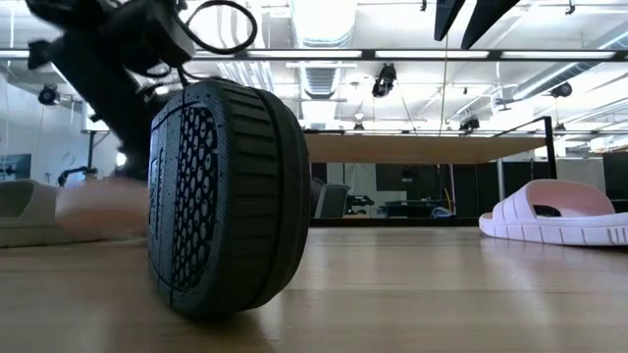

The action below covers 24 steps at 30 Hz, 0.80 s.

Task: Pick and place slides into the shelf
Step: Move the left pink slide to the center of the table

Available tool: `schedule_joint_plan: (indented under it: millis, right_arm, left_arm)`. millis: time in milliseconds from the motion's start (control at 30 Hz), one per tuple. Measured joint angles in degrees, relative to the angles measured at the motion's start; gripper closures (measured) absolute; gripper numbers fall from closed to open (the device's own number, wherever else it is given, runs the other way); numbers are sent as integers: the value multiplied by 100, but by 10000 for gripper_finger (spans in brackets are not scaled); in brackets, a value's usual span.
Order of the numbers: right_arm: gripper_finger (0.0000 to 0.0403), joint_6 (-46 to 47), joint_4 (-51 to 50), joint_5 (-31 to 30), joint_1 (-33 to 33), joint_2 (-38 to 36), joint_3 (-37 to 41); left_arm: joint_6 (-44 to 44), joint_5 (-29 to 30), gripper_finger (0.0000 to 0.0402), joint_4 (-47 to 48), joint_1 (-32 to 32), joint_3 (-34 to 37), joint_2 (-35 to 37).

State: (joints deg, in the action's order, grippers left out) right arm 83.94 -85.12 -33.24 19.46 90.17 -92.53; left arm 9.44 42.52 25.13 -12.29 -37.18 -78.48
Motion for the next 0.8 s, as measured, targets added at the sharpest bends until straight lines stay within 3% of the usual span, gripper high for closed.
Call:
schedule_joint_plan:
  millis: [133, 267, 367, 433, 600, 800]
  right_arm:
    - [213, -35, -2, 18, 0, 0, 2]
    - [213, -127, -9, 18, 0, 0, 9]
    - [214, -147, -11, 18, 0, 0, 9]
    - [214, -146, -11, 18, 0, 0, 11]
    - [216, -146, -17, 18, 0, 2, 13]
    - [229, -274, -31, 20, 0, -95, 22]
  left_arm:
    - [611, -35, 399, 1360, -29, -381, 357]
    - [1711, -739, 400, 2671, -23, -1026, 641]
    - [2551, -1367, 400, 2974, -83, -1514, 704]
    - [2911, -1442, 400, 2895, -218, -1869, 675]
    - [3313, -1319, 400, 2886, -488, -2899, 18]
    - [3291, -1240, 400, 2888, -747, -4194, -1334]
